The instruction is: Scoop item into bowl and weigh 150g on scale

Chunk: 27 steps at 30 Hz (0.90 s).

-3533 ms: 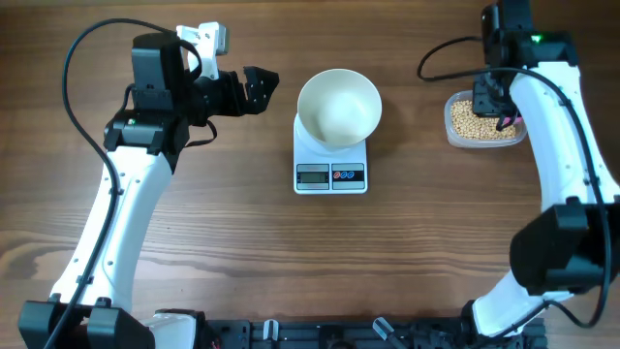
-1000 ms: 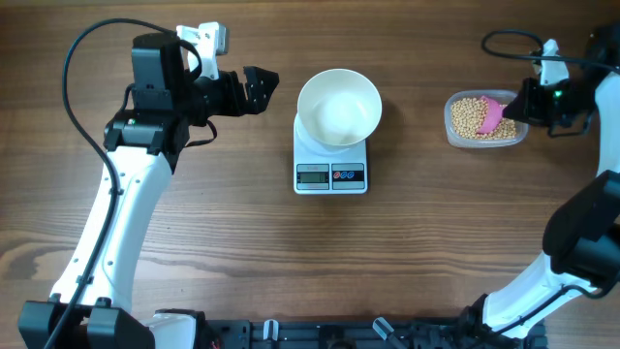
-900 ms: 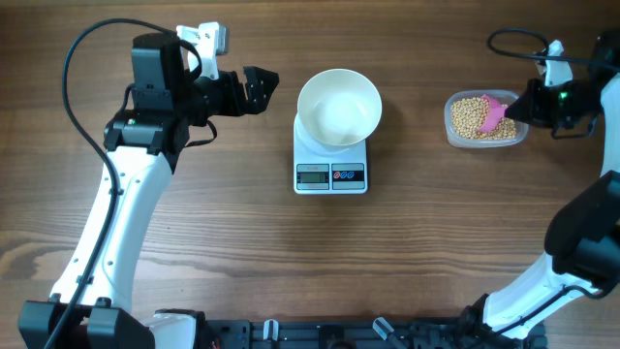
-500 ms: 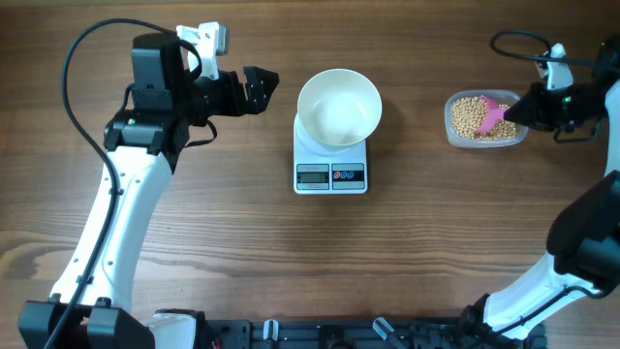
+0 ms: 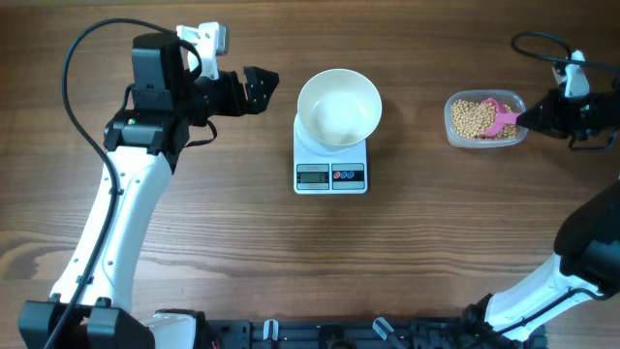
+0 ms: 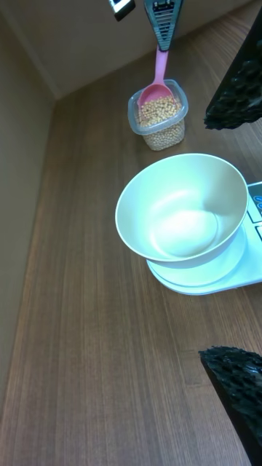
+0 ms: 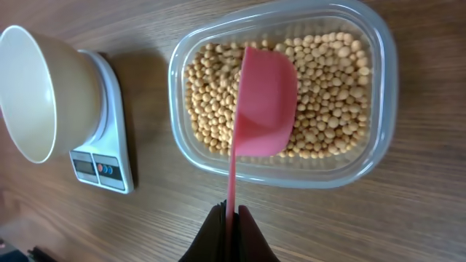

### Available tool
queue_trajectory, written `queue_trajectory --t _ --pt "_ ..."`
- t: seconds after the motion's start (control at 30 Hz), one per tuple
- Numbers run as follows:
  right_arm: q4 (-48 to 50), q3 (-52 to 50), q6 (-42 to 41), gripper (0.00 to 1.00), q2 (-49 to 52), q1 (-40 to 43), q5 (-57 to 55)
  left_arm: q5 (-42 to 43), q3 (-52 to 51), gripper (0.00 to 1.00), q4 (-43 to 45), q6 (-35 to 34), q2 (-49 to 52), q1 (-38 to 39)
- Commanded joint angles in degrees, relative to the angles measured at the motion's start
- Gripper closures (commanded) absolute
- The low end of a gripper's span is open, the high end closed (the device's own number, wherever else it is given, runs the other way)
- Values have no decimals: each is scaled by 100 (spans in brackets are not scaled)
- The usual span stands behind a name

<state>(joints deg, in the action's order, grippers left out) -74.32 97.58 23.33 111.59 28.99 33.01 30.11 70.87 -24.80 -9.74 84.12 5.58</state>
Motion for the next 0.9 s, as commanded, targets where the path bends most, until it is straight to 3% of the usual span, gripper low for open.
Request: queue_trajectory --t 0.0,0.27,0.87 --pt "-20 -63 376 96 109 -4 407 92 0 0 9 28 44 -35" --pt "-33 -63 542 96 109 201 511 92 0 0 9 28 44 -35" --pt "-485 -63 1742 96 109 981 1449 92 0 0 9 28 44 -35"
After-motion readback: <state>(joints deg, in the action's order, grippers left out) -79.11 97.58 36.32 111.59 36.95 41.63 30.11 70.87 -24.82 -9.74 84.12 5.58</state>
